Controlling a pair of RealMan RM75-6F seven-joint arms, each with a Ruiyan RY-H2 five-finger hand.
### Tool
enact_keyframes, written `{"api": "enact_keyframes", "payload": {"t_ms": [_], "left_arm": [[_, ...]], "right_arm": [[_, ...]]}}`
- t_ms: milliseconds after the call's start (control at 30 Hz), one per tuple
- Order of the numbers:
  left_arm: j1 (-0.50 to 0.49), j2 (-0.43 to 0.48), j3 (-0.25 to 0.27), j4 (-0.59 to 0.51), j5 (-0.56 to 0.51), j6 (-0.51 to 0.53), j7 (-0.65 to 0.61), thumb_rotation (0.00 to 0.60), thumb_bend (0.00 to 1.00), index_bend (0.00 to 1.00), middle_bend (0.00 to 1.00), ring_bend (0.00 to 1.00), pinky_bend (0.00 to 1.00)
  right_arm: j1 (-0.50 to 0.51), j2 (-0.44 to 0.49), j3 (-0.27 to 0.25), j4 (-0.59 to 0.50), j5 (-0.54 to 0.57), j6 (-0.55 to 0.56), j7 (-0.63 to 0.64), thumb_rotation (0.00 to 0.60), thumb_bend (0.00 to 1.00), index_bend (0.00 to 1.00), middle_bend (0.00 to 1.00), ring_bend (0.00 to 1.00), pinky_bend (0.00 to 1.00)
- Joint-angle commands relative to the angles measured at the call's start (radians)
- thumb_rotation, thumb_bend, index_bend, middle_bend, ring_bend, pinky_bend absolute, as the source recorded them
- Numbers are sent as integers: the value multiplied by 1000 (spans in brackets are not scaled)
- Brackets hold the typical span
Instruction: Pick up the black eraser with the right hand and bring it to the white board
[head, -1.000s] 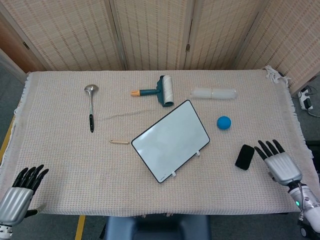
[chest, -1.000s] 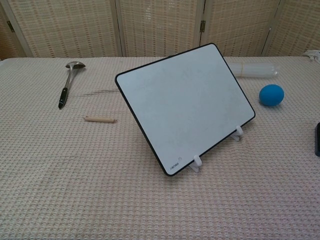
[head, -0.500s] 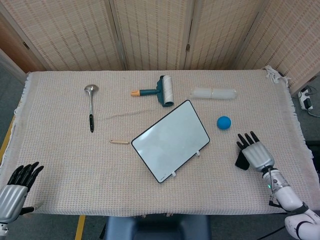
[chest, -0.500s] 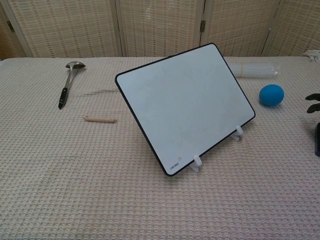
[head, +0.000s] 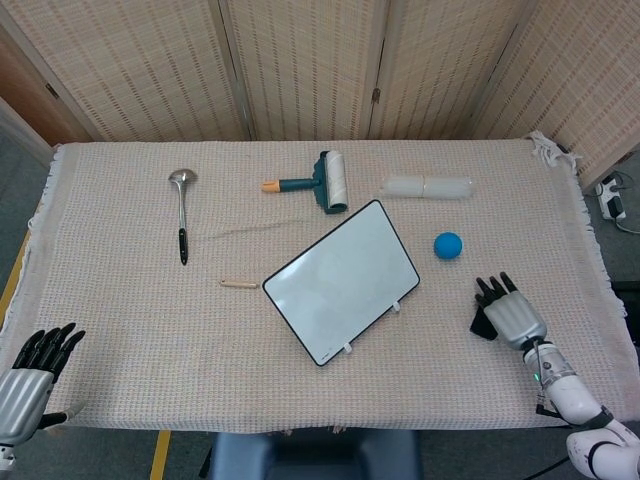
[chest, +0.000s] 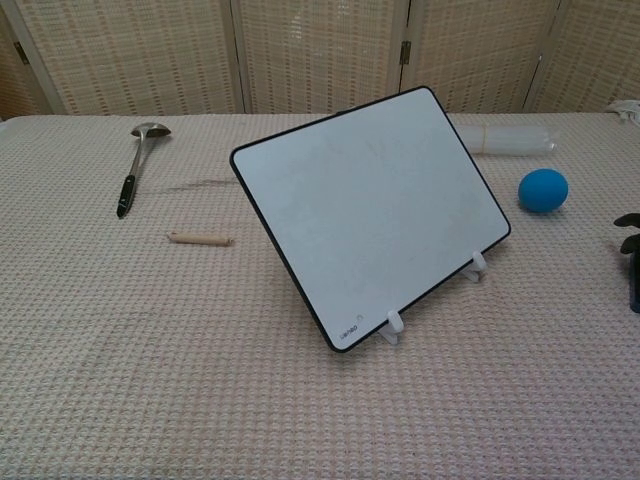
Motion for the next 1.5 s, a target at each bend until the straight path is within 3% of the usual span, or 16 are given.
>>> {"api": "enact_keyframes", "payload": {"t_ms": [33,133,400,733,1033,1133,1233,1500], "left_arm": [[0,0,0,-1,-2,-1,2,600,179,0,63,27,38],[-1,0,0,-1,-4,-4,3,600,179,0,63,27,38],[-1,2,1,2,-3,-1,-5,600,180,0,63,27,38],[3,7,4,1,3,10,-11,600,180,0,63,26,38],[-1,6,5,-2,9,9,-11,600,180,0,63,27,38],[-5,6,7,-3,15,6,-13,600,180,0,63,27,38],[-10,8,9,-3,20,-1,-20,600,180,0,63,28,38],[-14,21,12,0,20,-2,-60,600,180,0,63,29,38]], "right_arm": [[3,-1,-7,6,4,-4,5,600,309,175,0,0,0],[6,-6,-11,13,5,-2,12,600,309,216,0,0,0],[9,-38,-19,42,-6,33,11,600,309,450,19,0,0],[4,-43,-24,40,-13,77,9,600,309,561,57,10,0],[-28,17,3,-63,-92,211,153,600,308,579,76,26,0],[-30,-34,28,-37,-148,289,206,600,308,579,77,27,0],[-24,-153,60,38,-200,373,239,600,308,579,72,26,0],[42,-411,140,189,-251,460,273,600,308,579,66,20,0]]}}
